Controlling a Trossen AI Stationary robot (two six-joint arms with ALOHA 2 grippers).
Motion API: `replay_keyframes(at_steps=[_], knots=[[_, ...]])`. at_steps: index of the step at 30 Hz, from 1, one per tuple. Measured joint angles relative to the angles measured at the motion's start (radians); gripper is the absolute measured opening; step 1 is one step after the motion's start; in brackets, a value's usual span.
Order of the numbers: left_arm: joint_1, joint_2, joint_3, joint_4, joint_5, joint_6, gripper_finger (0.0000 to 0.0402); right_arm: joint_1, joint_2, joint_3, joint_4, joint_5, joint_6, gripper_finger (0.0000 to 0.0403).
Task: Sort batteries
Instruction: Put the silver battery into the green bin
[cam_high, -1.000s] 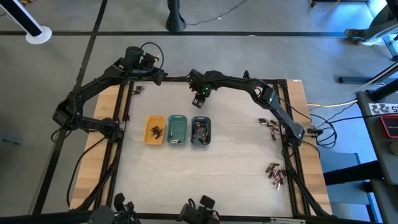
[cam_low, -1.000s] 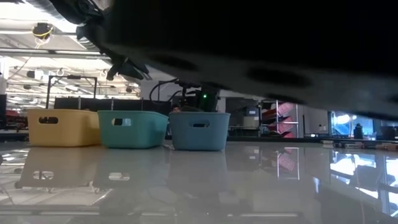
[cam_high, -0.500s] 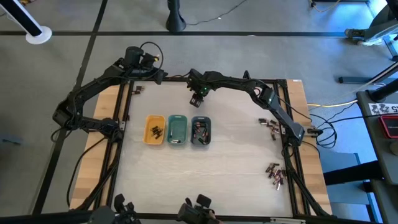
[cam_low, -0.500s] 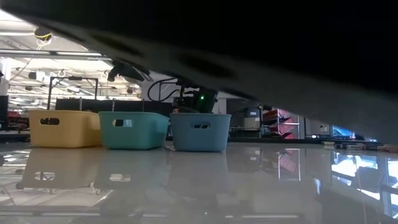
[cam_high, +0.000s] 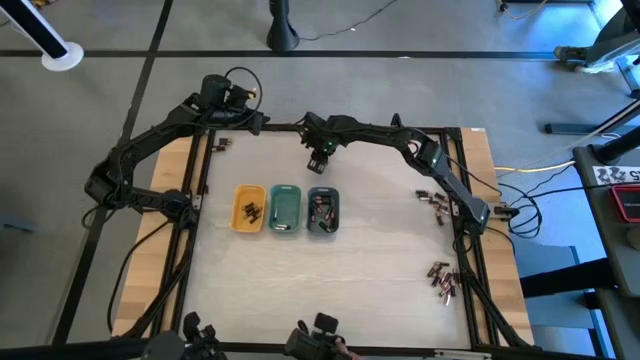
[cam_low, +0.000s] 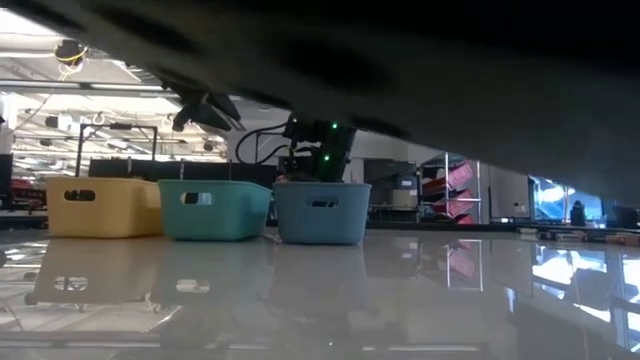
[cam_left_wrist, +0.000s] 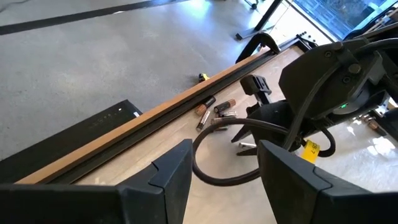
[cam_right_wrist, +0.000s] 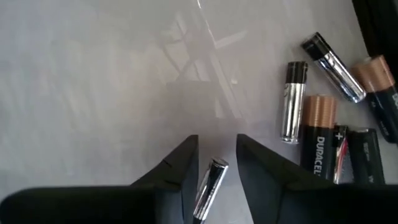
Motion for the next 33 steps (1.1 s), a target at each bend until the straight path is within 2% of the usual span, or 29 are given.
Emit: replay_keyframes(at_steps=[9,13,16,20,29,33], knots=[[0.000,0.000,0.000,0.000,0.000,-0.019,0.0170,0.000,-0.010,0.069,0.058,-0.066,0.017,0.0092],[0.000,0.000,0.000,0.000,0.000,-0.019,0.0170,-0.001,-0.010,0.102,-0.026,-0.063,0.031,0.0092],[0.000,0.000,0.000,-0.001,0.000,-0.019,0.0170,-0.008,-0.010,0.131,-0.153,-0.053,0.059,0.0092],[0.000,0.000,0.000,-0.001,0.000,-0.007,0.0170,-0.029,-0.009,0.137,-0.251,-0.123,0.168,0.0092],[0.000,0.000,0.000,0.001,0.000,0.008,0.0170,-0.032,0.003,0.136,-0.224,-0.148,0.248,0.0093],[0.000,0.000,0.000,0.002,0.000,0.006,0.0170,-0.031,0.003,0.136,-0.228,-0.194,0.277,0.0105]])
